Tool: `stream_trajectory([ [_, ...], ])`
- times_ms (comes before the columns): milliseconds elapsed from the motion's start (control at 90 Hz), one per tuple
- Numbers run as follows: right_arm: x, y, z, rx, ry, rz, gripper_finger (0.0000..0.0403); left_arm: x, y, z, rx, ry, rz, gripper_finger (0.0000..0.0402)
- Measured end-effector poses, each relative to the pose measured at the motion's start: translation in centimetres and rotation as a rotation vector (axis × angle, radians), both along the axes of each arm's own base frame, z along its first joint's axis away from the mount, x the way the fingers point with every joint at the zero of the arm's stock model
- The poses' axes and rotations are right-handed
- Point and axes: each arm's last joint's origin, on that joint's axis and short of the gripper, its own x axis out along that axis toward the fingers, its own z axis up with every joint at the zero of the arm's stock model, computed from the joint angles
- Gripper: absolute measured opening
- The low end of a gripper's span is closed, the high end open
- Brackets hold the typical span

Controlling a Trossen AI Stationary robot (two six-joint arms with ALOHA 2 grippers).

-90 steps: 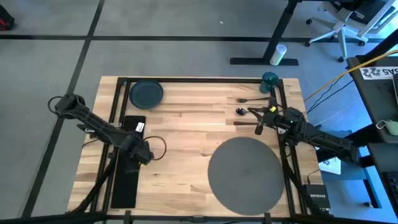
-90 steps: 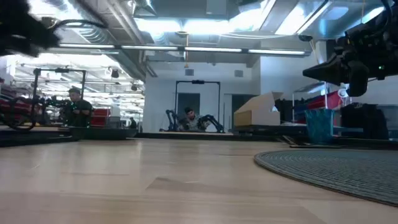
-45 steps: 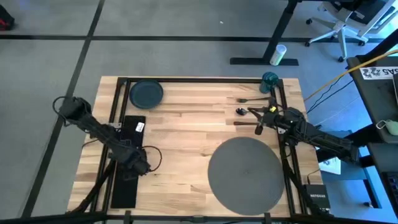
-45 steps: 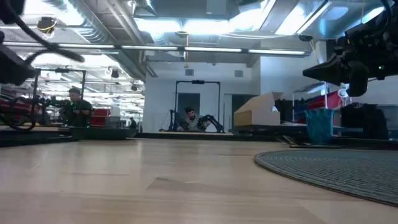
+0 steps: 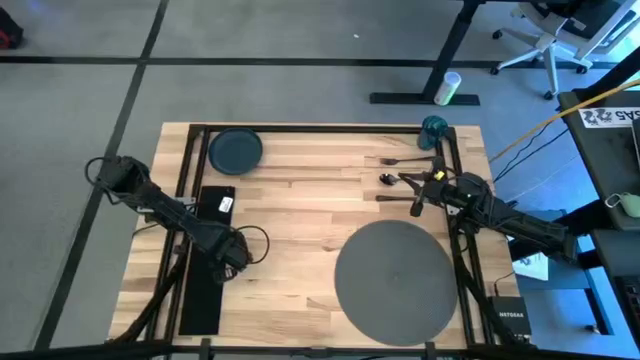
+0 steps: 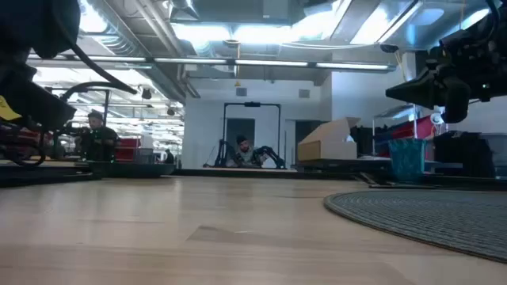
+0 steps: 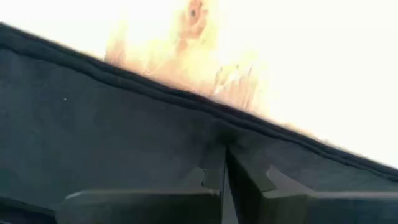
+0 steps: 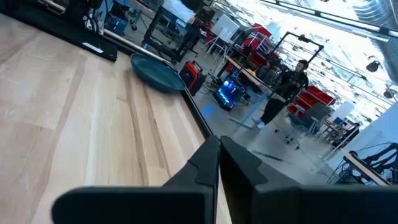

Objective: Set table place
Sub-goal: Move the black table napkin to the center of the table

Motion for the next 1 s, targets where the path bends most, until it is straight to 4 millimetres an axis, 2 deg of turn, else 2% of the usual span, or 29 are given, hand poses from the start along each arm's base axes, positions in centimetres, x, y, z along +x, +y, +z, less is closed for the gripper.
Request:
stream_trajectory([
  [444,0.0,0.0,0.0,0.0,0.0,0.0,0.0001,0.8,0.6,-0.5,0.003,0.011,0.065,0.0],
  [844,0.0,0.0,0.0,0.0,0.001,0.0,0.0001,4.7,1.4,0.1,-0.018,-0.299,0.073,0.0],
  [1000,0.0,0.0,0.0,0.0,0.0,0.0,0.0001,5.9,2.1,-0.4,-0.026,-0.354,0.059,0.0],
])
